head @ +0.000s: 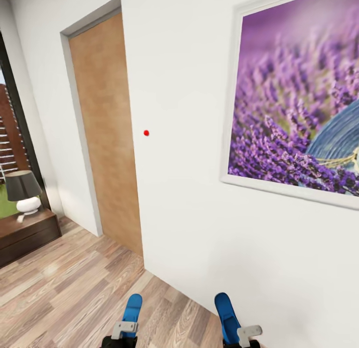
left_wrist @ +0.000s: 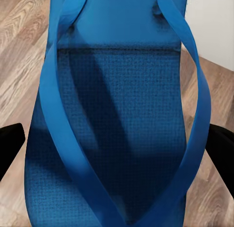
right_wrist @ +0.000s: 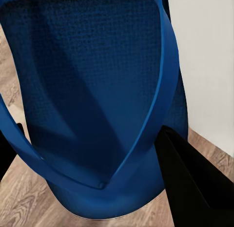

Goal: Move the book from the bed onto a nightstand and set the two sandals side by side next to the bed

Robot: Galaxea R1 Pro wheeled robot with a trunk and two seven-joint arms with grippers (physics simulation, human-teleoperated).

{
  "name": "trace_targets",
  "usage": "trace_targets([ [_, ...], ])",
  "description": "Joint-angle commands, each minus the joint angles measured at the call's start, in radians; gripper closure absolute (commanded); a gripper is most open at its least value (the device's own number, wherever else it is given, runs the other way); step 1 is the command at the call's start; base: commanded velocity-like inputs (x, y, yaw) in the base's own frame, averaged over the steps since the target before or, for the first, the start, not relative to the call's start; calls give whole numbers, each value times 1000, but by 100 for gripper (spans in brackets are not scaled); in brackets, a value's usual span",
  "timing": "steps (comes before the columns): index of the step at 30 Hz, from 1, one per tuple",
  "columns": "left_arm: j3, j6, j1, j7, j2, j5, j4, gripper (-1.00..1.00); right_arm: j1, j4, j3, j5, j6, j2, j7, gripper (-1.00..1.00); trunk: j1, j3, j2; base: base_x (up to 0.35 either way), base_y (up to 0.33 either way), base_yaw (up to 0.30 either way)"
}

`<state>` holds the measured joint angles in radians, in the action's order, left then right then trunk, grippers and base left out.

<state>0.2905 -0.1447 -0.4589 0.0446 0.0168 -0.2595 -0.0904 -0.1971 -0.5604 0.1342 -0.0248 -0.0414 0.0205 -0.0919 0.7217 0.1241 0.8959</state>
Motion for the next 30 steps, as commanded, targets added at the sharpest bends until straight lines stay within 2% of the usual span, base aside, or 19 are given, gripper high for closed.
trace_targets([
  [1, 7, -5, -1, 3, 0, -10, 2, 100, -1, 1, 5, -1, -2, -1, -9, 100, 0, 1, 1, 129, -93, 104],
  [4, 7, -6, -1, 3, 0, -10, 2, 100, -1, 1, 9, -2, -2, -2, -9, 100, 0, 0, 1, 128, -93, 60],
  [10, 8, -7, -1, 3, 0, -10, 2, 100, -1, 29, 80, -3, -2, -5, -9, 100, 0, 0, 1, 128, -93, 15],
  [12, 8, -7, -1, 3, 0, -10, 2, 100, -1, 33, 89, -3, -2, -5, -9, 100, 0, 0, 1, 127, -93, 4],
  [20, 9, -7, -1, 3, 0, -10, 3, 100, -1, 38, 96, 1, -2, -3, -12, 100, 0, -1, 1, 125, -93, 49],
  [30, 9, -7, 0, 3, 1, -10, 2, 100, -1, 39, 96, 1, -2, -2, -14, 100, 0, -1, 1, 112, -91, 254],
])
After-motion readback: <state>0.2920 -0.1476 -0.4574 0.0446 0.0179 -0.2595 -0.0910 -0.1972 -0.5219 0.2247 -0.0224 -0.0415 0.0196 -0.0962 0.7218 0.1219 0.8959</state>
